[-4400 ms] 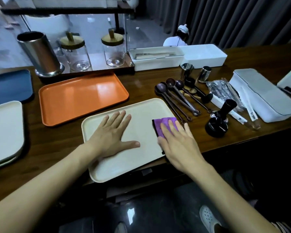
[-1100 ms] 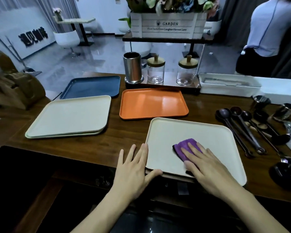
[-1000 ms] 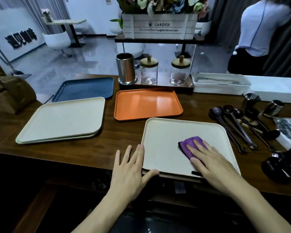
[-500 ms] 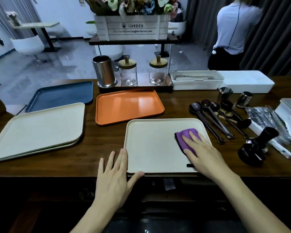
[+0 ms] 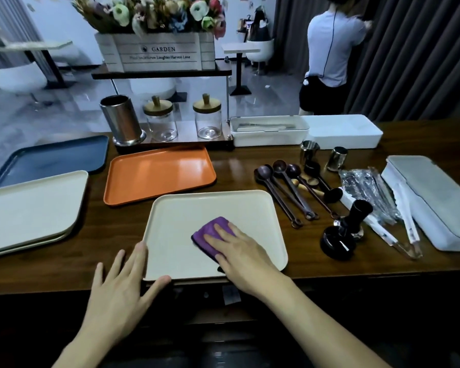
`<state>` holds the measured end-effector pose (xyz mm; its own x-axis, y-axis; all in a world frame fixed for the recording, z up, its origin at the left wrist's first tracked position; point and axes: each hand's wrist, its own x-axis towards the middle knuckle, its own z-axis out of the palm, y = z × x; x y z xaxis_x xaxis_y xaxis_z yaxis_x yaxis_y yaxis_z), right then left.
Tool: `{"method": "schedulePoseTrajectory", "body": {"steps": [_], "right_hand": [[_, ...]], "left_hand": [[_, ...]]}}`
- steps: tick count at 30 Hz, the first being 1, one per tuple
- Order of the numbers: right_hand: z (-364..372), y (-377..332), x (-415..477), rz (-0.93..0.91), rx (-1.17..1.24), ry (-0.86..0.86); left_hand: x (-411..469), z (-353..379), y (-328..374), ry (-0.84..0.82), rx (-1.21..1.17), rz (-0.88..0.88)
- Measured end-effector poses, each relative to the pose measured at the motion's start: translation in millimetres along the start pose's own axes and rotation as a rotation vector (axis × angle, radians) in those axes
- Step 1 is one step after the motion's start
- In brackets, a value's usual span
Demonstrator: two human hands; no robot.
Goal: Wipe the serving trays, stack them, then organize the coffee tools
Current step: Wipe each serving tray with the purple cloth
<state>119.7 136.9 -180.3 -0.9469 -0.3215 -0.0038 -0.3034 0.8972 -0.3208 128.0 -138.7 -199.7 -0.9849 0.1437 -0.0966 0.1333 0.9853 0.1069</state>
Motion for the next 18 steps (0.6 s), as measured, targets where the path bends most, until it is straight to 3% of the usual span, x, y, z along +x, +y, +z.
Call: {"method": "schedulePoseTrajectory", "body": {"steps": [4,10,14,18], "right_hand": [[-6,15,-7,-0.028,-0.041,0.001],[-13,48,-27,0.089,-0.178,0.125],[-14,48,-29,0.118,-0.208,0.090],[-17,46,-28,0.138,-0.184,0.060]], "left_hand": [[0,-3,-2,-0.056,0.028,-0.027],[-1,-10,0,-0.110,0.000,-0.059],[7,-23,3,-0.174,0.035,-0.072],[42,-31,19,-0.065,0.000,-0.024]]}}
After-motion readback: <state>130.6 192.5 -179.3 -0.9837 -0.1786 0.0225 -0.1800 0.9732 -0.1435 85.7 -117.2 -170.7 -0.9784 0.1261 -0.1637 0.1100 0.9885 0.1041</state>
